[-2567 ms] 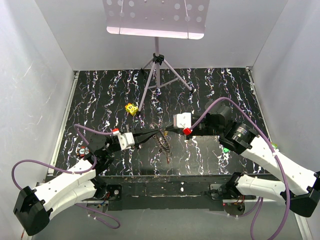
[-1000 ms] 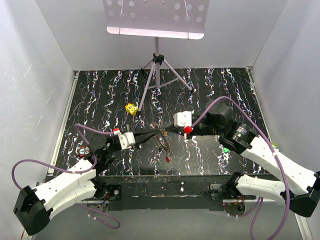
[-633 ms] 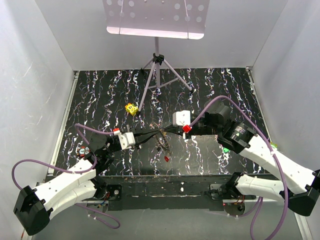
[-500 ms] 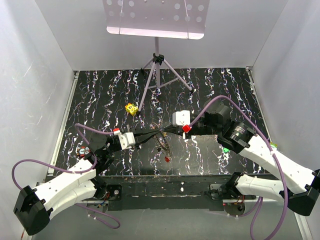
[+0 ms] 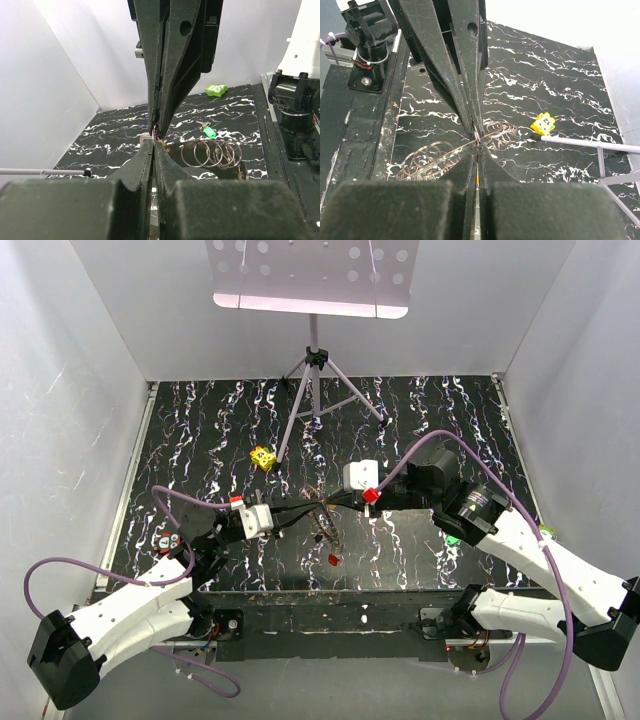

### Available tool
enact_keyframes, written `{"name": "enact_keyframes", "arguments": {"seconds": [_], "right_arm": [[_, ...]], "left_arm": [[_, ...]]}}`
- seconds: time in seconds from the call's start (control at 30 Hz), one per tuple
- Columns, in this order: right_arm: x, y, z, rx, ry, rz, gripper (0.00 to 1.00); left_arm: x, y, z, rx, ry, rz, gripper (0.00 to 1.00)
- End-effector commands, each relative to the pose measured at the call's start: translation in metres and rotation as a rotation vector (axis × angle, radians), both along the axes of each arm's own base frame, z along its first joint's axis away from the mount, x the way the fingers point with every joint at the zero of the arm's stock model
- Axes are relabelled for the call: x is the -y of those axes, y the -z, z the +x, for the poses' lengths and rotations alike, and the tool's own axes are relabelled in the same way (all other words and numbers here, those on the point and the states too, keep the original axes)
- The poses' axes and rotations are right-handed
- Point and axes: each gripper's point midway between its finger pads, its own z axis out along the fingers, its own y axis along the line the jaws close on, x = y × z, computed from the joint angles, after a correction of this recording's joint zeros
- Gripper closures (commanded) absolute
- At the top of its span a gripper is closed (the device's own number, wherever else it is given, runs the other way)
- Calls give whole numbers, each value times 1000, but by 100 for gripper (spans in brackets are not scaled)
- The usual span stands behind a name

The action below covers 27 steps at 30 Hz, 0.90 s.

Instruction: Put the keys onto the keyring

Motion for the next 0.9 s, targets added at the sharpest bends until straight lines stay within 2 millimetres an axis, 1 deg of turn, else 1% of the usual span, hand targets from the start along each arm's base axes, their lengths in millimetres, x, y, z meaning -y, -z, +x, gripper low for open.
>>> {"name": "enact_keyframes", "arguments": {"seconds": [0.0,0.2,0.3,0.87], "right_arm": [[-8,-29,-5,44,-44,90,99],[-9,-29,-6,37,-48,86,99],[-8,-29,-7,35,-51,85,99],[-9,-29,-8,13,-54,79,99]], "left_arm": [[3,-5,-1,18,10,16,100],[3,-5,0,22,9,25,100],[4,-1,1,18,9,42,100],[5,5,4,37,-1,95,100]]}}
